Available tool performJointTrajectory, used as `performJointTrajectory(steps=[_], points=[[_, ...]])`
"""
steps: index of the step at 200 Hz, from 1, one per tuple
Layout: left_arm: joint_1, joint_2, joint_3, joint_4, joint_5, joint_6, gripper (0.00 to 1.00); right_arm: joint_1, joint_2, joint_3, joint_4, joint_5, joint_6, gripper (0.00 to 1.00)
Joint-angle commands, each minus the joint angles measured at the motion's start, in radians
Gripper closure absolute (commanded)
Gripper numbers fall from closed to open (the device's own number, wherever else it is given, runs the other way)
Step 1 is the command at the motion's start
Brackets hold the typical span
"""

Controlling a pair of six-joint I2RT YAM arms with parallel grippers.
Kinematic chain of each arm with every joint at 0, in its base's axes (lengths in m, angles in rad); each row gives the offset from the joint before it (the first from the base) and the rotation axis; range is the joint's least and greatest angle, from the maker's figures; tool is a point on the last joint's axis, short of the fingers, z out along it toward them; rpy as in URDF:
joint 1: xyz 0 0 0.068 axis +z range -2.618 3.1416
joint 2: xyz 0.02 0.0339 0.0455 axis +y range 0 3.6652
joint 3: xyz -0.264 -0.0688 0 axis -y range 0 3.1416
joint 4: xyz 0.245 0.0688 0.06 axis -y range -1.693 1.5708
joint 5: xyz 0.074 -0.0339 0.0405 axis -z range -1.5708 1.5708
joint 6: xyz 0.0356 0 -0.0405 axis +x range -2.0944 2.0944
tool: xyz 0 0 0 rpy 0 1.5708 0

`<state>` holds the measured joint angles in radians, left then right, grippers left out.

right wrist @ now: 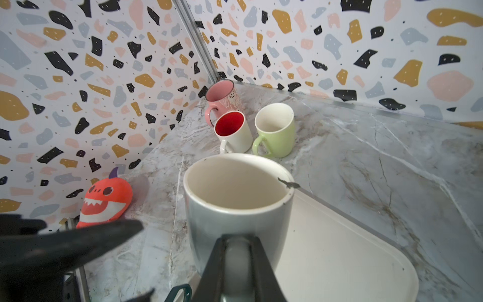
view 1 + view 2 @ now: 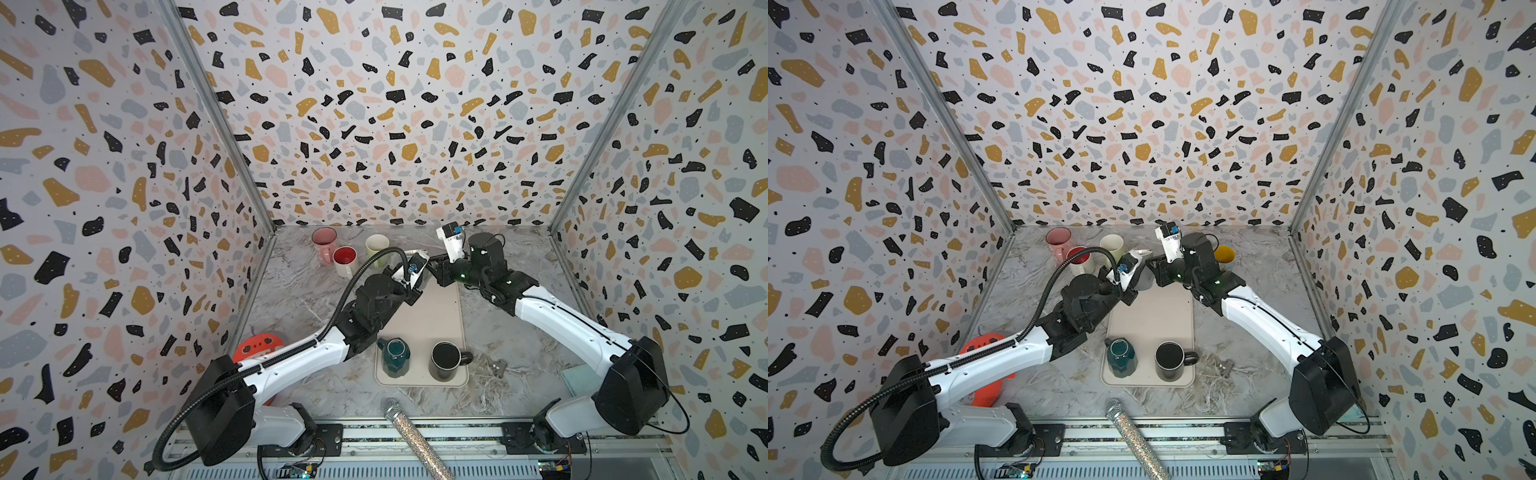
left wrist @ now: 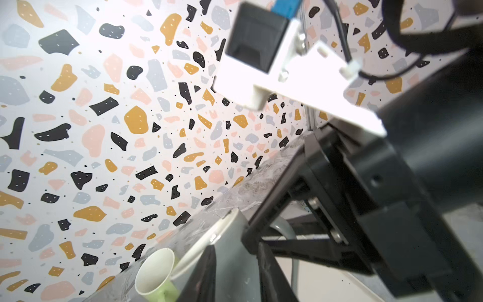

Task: Turn the mug right side up
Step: Place the mug at the top-center of the table.

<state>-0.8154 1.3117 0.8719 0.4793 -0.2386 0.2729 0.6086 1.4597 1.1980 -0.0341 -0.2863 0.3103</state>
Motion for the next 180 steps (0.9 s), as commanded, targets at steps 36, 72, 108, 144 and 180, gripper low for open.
performJointTrajectory(steps=[36, 72, 108, 144, 180], points=[[0.016, -0.055, 0.032, -0.074, -0.22, -0.101, 0.59, -0.023, -0.012, -0.024, 0.243, 0.086, -0.037, 1.0], [0.135, -0.051, 0.114, -0.25, -0.127, -0.304, 0.6, -0.036, 0.089, -0.075, 0.483, 0.134, -0.121, 1.0], [0.281, -0.055, 0.144, -0.313, 0.099, -0.478, 0.6, -0.049, 0.213, -0.121, 0.766, 0.195, -0.185, 1.0], [0.389, -0.035, 0.164, -0.327, 0.32, -0.614, 0.59, -0.067, 0.376, -0.09, 0.956, 0.235, -0.201, 1.0], [0.436, 0.005, 0.182, -0.319, 0.438, -0.679, 0.59, -0.072, 0.506, -0.035, 1.082, 0.268, -0.206, 1.0]])
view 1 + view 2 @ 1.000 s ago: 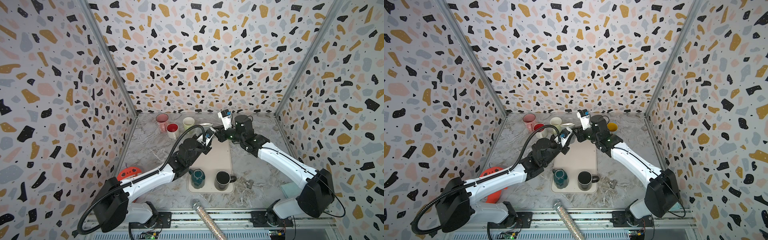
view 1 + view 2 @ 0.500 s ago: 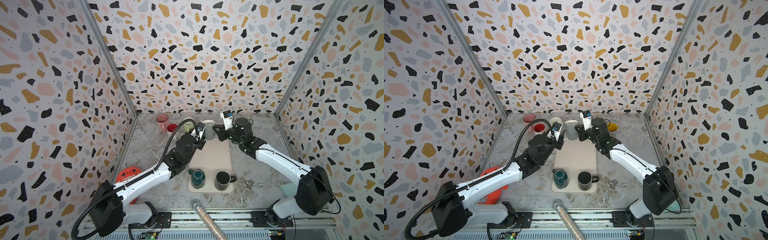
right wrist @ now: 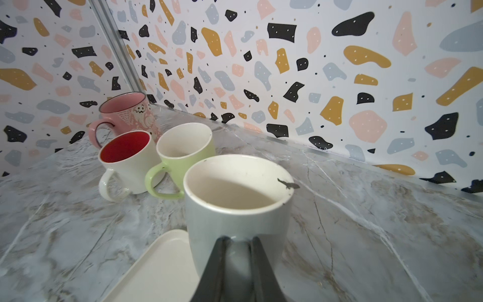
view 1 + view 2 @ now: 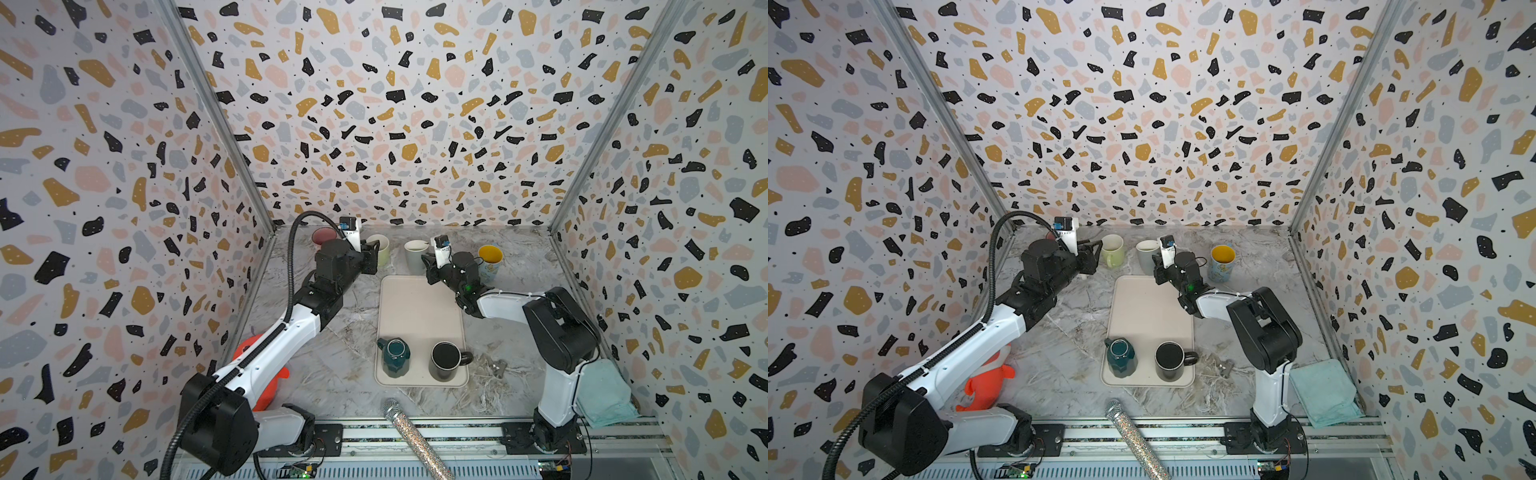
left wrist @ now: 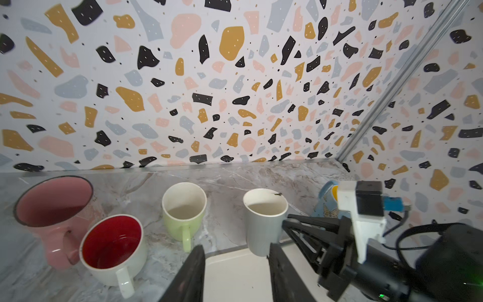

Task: Turn the mug right side up
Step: Place the mug at the top-center of the table.

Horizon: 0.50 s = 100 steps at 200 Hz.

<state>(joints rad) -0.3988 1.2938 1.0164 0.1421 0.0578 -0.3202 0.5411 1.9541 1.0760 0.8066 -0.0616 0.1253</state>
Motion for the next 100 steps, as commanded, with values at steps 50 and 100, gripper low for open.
performJointTrajectory(steps=[50, 100], points=[[0.043, 0.059, 0.034, 0.032, 0.199, -0.11, 0.6, -0.008, 0.163, 0.198, 0.299, 0.068, -0.042, 1.0], [0.067, 0.082, 0.03, 0.047, 0.229, -0.122, 0.6, -0.008, 0.267, 0.282, 0.294, 0.063, -0.03, 1.0]])
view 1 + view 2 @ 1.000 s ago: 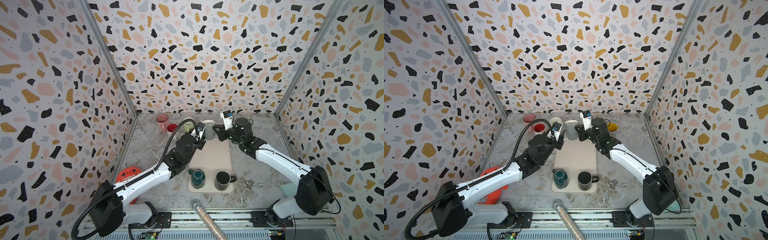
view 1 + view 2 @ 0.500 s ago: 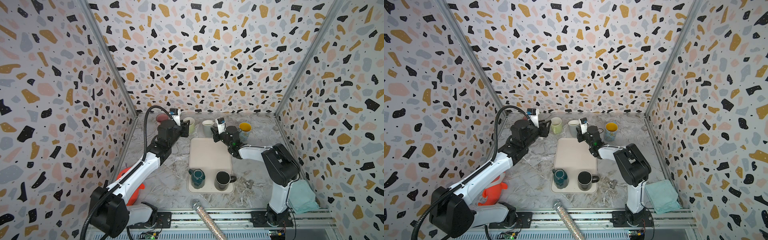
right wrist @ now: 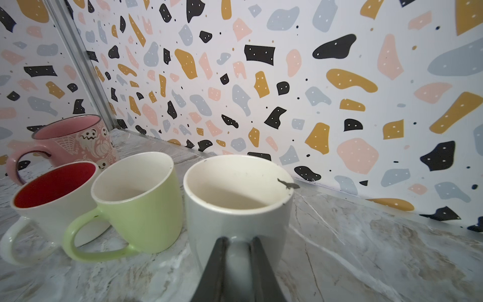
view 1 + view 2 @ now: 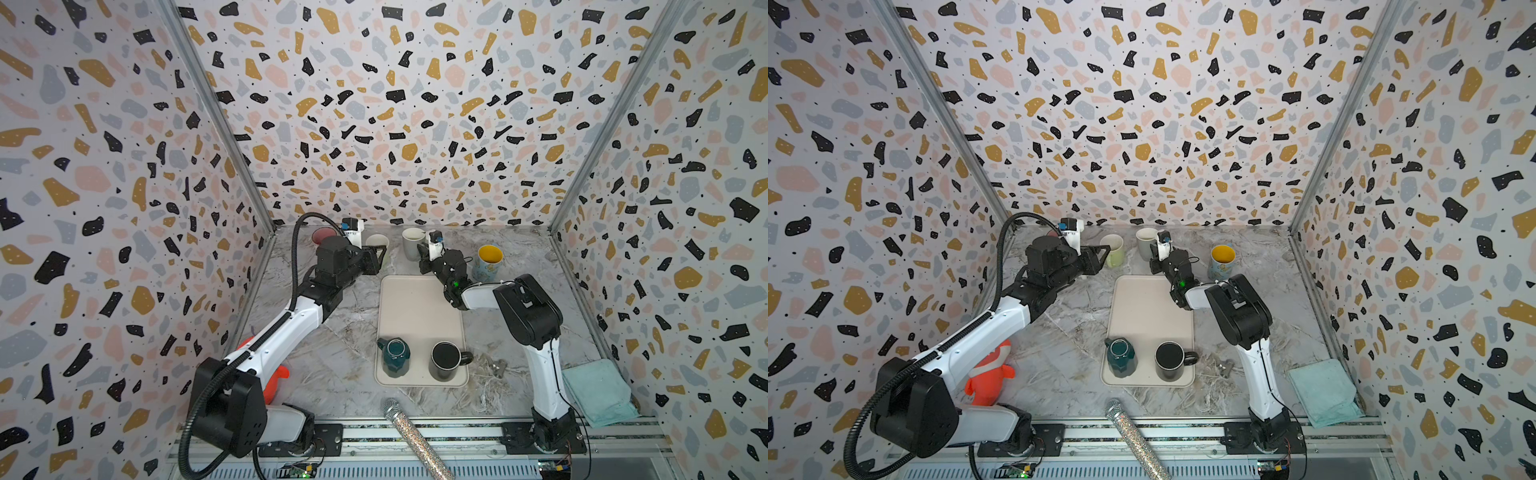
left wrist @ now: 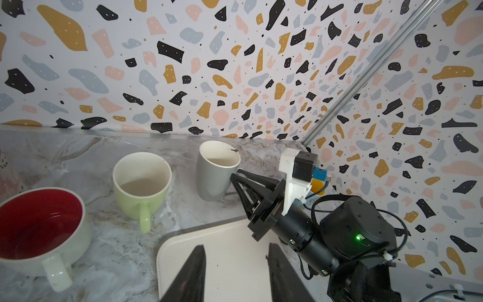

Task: Turn the mug right side up
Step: Place the mug at the top-center of the table.

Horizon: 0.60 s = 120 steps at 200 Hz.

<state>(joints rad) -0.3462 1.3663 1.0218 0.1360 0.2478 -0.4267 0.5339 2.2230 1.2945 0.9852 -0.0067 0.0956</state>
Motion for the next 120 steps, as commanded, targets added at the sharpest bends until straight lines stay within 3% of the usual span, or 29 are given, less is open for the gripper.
performJointTrajectory(steps=[1, 120], points=[[0.015, 0.01, 0.025, 0.053, 0.041, -0.015, 0.6, -0.001, 0.0, 0.064, 0.115, 0.008, 0.0, 1.0], [0.037, 0.025, 0.006, 0.072, 0.073, -0.023, 0.6, 0.009, 0.087, 0.1, 0.119, 0.006, -0.016, 0.98]])
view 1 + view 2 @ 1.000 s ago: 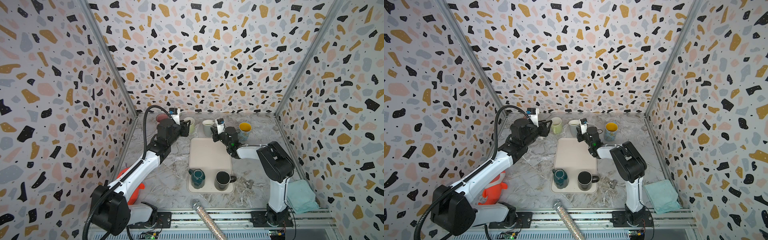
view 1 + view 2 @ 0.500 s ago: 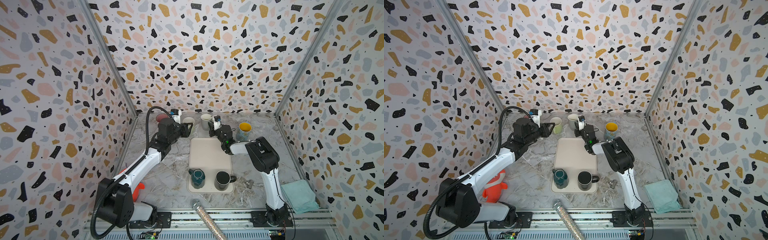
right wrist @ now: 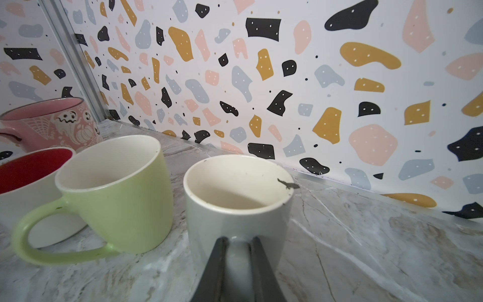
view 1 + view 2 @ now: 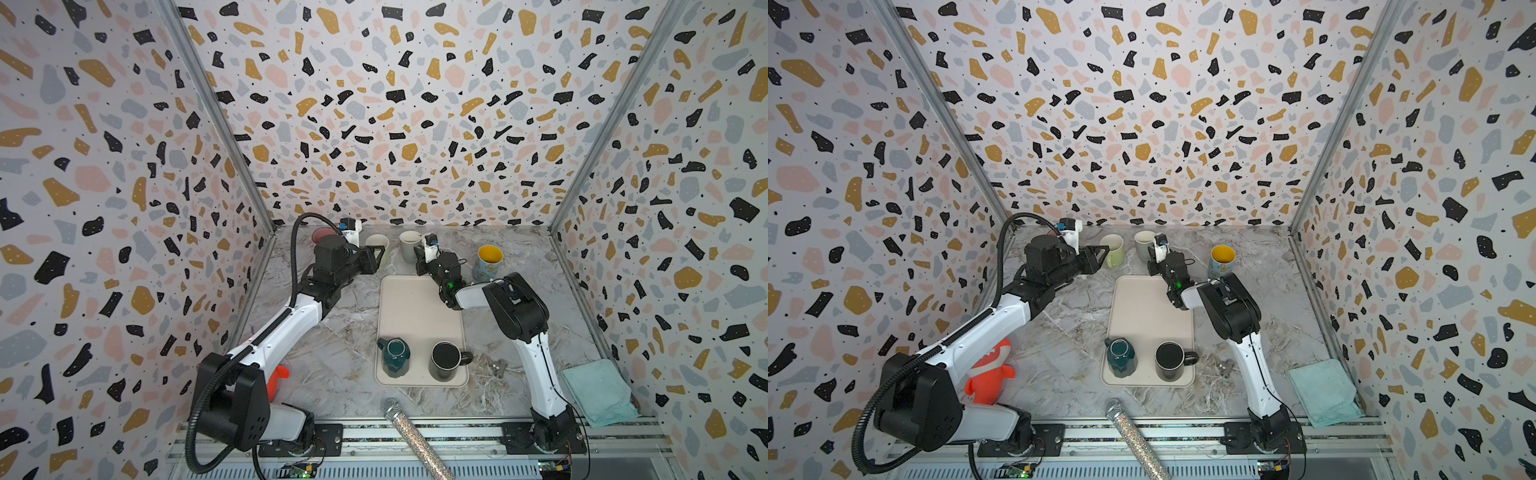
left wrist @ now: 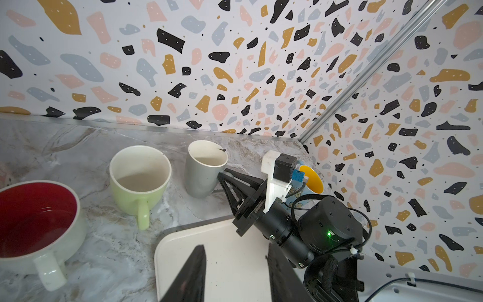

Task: Turn the mug right side up
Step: Place the mug at the top-center of the table.

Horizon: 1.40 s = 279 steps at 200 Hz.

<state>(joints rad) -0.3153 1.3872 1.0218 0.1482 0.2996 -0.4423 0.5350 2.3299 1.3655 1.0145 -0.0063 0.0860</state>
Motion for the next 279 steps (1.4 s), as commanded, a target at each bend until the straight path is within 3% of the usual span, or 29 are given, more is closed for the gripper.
performJointTrajectory(steps=[1, 90, 192, 232, 258, 279], points=[[0.007, 0.003, 0.006, 0.06, 0.021, -0.007, 0.6, 0.008, -0.021, 0.027, 0.091, 0.006, -0.006, 0.98], [0.008, -0.008, -0.015, 0.073, 0.036, -0.005, 0.6, 0.013, -0.051, -0.01, 0.081, 0.002, 0.004, 0.68], [0.008, -0.046, -0.04, 0.065, 0.037, 0.001, 0.6, 0.015, -0.124, -0.104, 0.072, 0.028, 0.042, 0.49], [0.008, -0.079, -0.022, -0.015, -0.024, -0.003, 0.61, 0.025, -0.25, -0.231, 0.077, 0.066, 0.054, 0.44], [0.012, -0.092, 0.027, -0.175, -0.113, -0.049, 0.6, 0.047, -0.385, -0.331, 0.025, 0.128, 0.065, 0.42], [0.023, -0.078, 0.073, -0.316, -0.099, -0.1, 0.59, 0.079, -0.505, -0.386, -0.079, 0.176, 0.078, 0.41]])
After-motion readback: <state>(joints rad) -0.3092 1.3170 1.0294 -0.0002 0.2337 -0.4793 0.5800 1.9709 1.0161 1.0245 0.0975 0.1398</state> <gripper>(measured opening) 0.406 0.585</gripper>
